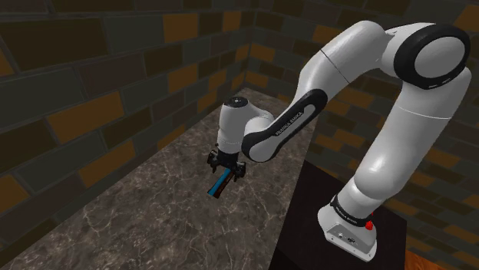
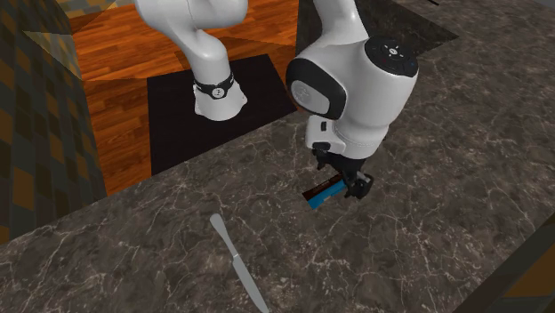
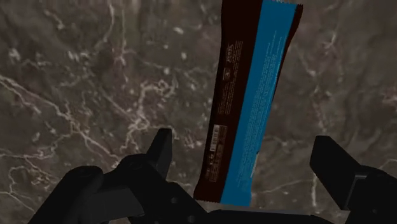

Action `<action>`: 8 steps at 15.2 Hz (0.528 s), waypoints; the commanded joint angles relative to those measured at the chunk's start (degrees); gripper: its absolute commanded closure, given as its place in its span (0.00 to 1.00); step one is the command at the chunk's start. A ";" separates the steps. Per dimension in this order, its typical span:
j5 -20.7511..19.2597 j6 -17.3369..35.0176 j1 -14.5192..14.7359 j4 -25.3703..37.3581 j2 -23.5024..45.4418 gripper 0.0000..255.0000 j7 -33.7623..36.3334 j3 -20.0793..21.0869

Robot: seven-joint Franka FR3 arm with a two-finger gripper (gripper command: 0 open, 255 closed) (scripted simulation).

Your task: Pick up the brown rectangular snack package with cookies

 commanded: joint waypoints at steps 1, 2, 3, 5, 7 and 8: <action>-2.75 1.52 0.67 0.14 2.15 0.00 1.96 -1.21; -3.87 2.16 1.08 0.18 3.03 0.00 2.75 -1.79; -4.99 2.79 1.48 0.24 3.91 0.00 3.55 -2.38; -6.71 3.76 2.21 0.37 5.28 0.00 4.78 -3.40; -6.74 3.84 2.25 0.30 5.29 1.00 4.82 -3.43; -6.68 3.84 2.24 0.23 5.22 1.00 4.82 -3.39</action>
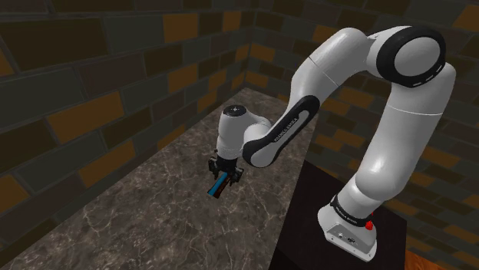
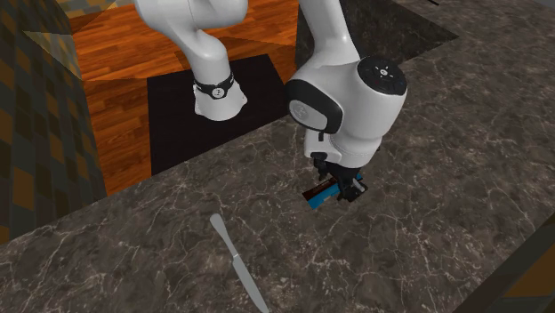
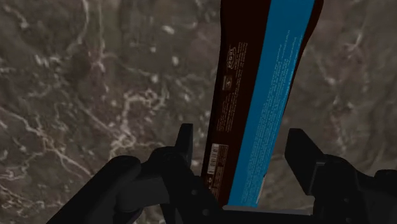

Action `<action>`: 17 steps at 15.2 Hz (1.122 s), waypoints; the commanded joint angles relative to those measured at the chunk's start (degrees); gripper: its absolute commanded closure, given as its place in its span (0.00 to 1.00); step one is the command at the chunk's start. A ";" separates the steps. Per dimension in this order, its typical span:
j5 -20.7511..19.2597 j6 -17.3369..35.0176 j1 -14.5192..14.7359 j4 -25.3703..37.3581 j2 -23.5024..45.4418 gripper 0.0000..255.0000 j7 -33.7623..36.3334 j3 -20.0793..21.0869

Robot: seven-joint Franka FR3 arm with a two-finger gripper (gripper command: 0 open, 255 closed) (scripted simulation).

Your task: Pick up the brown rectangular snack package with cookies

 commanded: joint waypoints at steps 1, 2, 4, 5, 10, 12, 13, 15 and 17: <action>-0.06 0.11 0.01 -0.13 0.19 1.00 0.03 -0.07; -0.03 0.13 -0.02 -0.17 0.15 1.00 -0.01 -0.06; -0.03 0.18 -0.05 -0.23 0.13 1.00 -0.04 -0.07; 0.12 0.17 -0.11 -0.35 -0.03 1.00 -0.12 0.03; 2.02 -1.21 -0.89 -0.08 -1.41 1.00 -1.50 1.15; 4.23 -2.49 -1.74 -0.17 -3.16 1.00 -3.08 2.35; 5.34 -3.15 -2.11 -0.19 -4.05 1.00 -3.87 2.89; 7.56 -4.50 -2.75 -0.17 -5.82 1.00 -5.44 3.85; 9.73 -5.90 -3.27 -0.08 -7.59 1.00 -6.99 4.65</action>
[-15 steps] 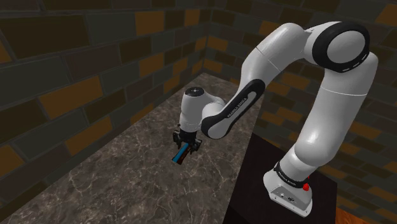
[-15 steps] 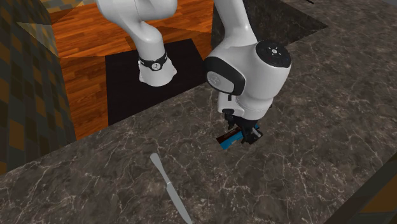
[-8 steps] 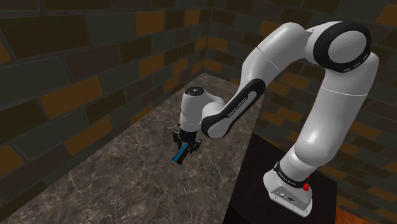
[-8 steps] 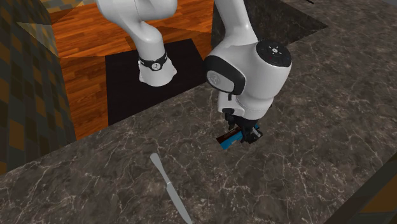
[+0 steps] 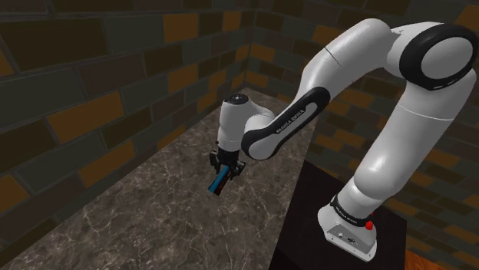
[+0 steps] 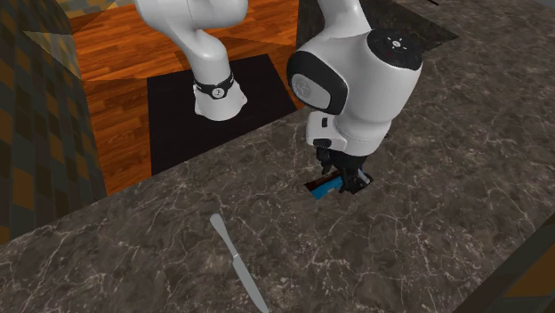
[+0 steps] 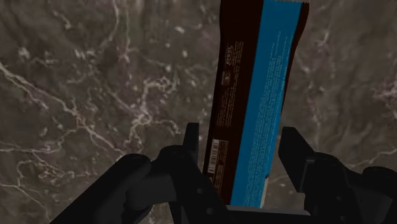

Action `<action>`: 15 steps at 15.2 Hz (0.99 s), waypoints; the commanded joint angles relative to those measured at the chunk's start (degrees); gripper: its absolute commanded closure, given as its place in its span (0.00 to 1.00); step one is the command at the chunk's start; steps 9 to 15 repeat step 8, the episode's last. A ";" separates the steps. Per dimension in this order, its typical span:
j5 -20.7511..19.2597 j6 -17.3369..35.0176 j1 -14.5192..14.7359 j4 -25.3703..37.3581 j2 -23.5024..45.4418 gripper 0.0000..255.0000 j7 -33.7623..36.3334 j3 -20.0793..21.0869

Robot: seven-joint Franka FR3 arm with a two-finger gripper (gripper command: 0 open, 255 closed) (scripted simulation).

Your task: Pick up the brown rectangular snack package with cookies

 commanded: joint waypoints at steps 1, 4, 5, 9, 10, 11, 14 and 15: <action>2.38 -1.67 -0.59 0.26 -1.88 1.00 -1.82 0.78; 5.41 -3.91 -1.00 0.58 -4.49 1.00 -3.98 1.48; 6.35 -4.68 -1.08 0.72 -5.34 1.00 -4.66 1.64; 7.40 -5.57 -1.10 0.90 -6.31 1.00 -5.41 1.73; 7.40 -5.57 -1.10 0.90 -6.31 1.00 -5.41 1.73; 7.40 -5.57 -1.10 0.90 -6.31 1.00 -5.41 1.73; 7.40 -5.57 -1.10 0.90 -6.31 1.00 -5.41 1.73; 7.40 -5.57 -1.10 0.90 -6.31 1.00 -5.41 1.73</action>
